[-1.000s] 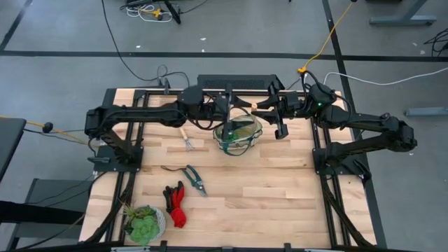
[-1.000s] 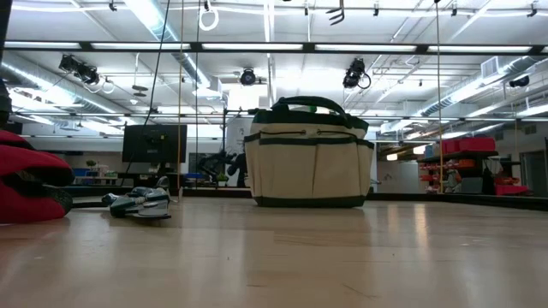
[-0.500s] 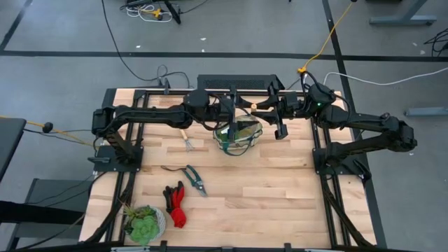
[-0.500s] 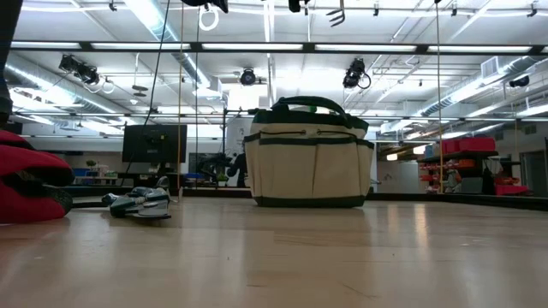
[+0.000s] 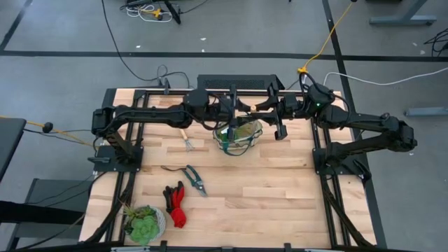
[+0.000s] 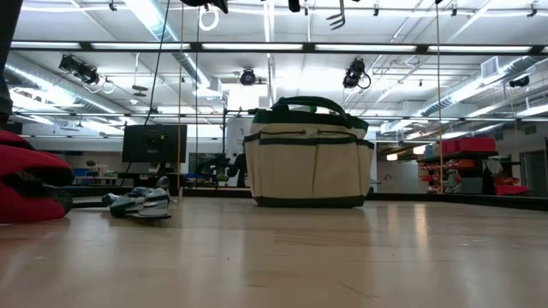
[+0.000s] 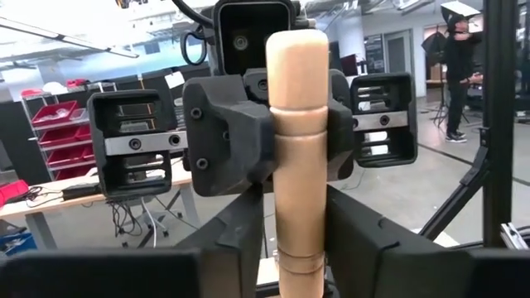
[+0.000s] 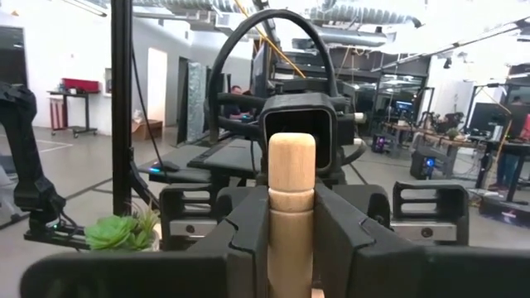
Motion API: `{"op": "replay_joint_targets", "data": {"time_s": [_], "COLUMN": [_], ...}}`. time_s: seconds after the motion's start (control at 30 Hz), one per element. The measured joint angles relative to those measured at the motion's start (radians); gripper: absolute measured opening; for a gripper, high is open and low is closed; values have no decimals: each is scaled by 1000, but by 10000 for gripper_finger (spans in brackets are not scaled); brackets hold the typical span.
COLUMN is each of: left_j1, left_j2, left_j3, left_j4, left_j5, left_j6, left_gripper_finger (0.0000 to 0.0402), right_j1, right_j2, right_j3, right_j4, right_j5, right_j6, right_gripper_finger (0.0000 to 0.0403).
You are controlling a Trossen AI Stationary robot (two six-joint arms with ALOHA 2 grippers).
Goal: Pick & Place Garden tools in Gardening bag
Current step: Put the bottom brown hand rake into the gardening bag
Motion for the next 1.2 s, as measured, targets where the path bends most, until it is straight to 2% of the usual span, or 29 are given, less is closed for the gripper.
{"op": "replay_joint_targets", "data": {"time_s": [0.17,0.33,0.63,0.83,1.03,1.2], "left_j1": [0,0,2,3,8,9], "left_j2": [0,0,-5,-6,-5,23], "left_j3": [0,0,0,0,0,-5], "left_j4": [0,0,0,-4,-42,-38], "left_j5": [1,11,-2,-11,-49,-111], "left_j6": [-2,5,14,11,19,26], "left_gripper_finger": [82,78,78,78,78,78], "right_j1": [0,0,-1,-10,-17,-17], "right_j2": [0,0,-8,-80,-173,-202], "right_j3": [0,0,-1,-1,-1,-1], "right_j4": [0,0,-4,-40,-109,-167], "right_j5": [0,0,3,3,33,55], "right_j6": [-6,-2,25,25,17,13], "right_gripper_finger": [73,86,172,214,219,210]}}
